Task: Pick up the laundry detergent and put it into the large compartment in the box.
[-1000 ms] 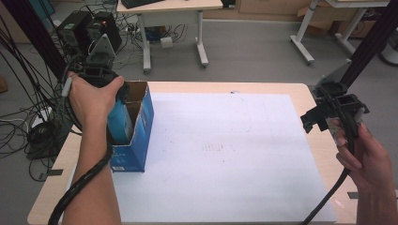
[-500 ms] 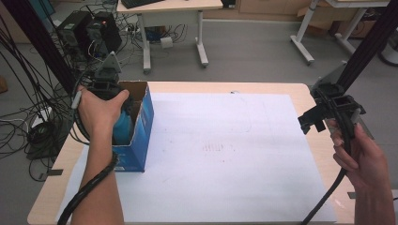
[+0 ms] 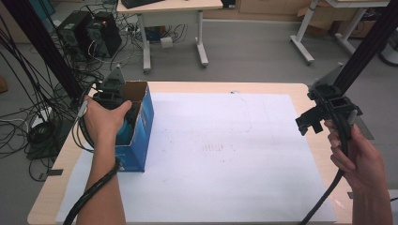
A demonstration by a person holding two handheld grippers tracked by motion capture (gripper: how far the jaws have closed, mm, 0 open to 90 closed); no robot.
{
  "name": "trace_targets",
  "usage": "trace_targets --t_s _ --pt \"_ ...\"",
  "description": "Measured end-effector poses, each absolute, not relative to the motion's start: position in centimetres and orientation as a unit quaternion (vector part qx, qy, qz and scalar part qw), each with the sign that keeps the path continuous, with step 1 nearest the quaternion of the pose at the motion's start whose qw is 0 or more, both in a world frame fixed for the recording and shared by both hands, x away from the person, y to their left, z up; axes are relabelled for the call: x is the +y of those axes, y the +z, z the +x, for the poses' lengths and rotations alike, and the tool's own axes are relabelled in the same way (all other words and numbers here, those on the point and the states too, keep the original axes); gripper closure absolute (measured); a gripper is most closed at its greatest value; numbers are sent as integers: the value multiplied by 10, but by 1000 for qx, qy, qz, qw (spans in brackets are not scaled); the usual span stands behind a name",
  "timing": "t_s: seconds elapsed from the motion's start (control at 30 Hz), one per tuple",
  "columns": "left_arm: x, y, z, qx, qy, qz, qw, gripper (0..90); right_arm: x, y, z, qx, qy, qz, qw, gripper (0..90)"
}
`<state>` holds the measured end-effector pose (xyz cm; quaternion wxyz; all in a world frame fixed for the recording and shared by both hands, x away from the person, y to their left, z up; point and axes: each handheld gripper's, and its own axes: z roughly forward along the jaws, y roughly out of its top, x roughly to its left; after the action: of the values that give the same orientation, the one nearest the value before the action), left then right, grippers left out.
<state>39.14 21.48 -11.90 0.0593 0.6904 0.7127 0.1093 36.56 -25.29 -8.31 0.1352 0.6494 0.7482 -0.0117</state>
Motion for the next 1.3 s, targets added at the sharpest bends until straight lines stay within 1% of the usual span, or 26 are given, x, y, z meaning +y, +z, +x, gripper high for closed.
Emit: trace_targets --t_s 0.43,1.3 --pt "219 -134 397 712 100 693 56 382 -252 -87 369 749 -13 650 132 32" --pt "226 -134 399 720 91 685 62 378 -250 -89 371 749 -16 649 131 32"
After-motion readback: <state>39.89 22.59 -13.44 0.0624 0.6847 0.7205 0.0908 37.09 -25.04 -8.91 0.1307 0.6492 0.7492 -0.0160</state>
